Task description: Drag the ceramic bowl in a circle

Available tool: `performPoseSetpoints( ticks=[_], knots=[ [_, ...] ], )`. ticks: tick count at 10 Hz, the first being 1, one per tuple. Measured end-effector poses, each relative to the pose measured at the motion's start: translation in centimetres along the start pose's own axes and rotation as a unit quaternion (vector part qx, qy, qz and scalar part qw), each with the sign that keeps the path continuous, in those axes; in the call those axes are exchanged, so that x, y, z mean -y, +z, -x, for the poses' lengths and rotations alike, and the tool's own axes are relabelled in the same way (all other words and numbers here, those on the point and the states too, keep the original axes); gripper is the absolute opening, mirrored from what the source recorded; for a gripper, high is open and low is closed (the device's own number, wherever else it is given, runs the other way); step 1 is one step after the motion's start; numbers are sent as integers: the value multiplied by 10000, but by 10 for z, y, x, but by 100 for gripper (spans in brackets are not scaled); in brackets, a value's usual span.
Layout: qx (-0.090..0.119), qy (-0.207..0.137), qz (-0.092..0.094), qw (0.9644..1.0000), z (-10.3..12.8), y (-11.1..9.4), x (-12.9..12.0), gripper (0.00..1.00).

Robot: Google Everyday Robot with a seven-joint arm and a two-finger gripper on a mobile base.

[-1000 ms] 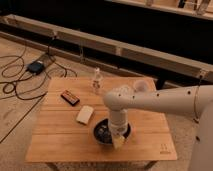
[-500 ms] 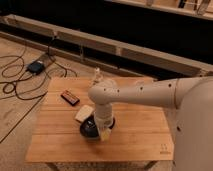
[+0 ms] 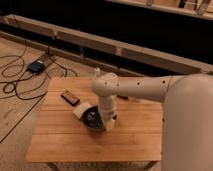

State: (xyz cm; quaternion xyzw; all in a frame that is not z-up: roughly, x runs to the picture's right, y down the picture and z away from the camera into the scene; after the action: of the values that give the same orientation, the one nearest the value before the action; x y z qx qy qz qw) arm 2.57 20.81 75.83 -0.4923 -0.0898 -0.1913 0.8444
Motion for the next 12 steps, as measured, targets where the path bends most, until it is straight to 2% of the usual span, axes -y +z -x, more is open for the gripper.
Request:
performPoseSetpoints(
  ticks=[2, 4, 6, 8, 10, 12],
  knots=[
    [-134, 321, 182, 9992, -40, 2, -10, 0],
    [-174, 601, 383, 9973, -64, 8, -30, 0],
    [-157, 848, 568, 9947, -74, 14, -55, 0],
    [-109, 973, 743, 9924, -70, 19, -82, 0],
    [-56, 978, 880, 9913, -56, 22, -105, 0],
    [46, 812, 968, 9920, -26, 22, -123, 0]
  ],
)
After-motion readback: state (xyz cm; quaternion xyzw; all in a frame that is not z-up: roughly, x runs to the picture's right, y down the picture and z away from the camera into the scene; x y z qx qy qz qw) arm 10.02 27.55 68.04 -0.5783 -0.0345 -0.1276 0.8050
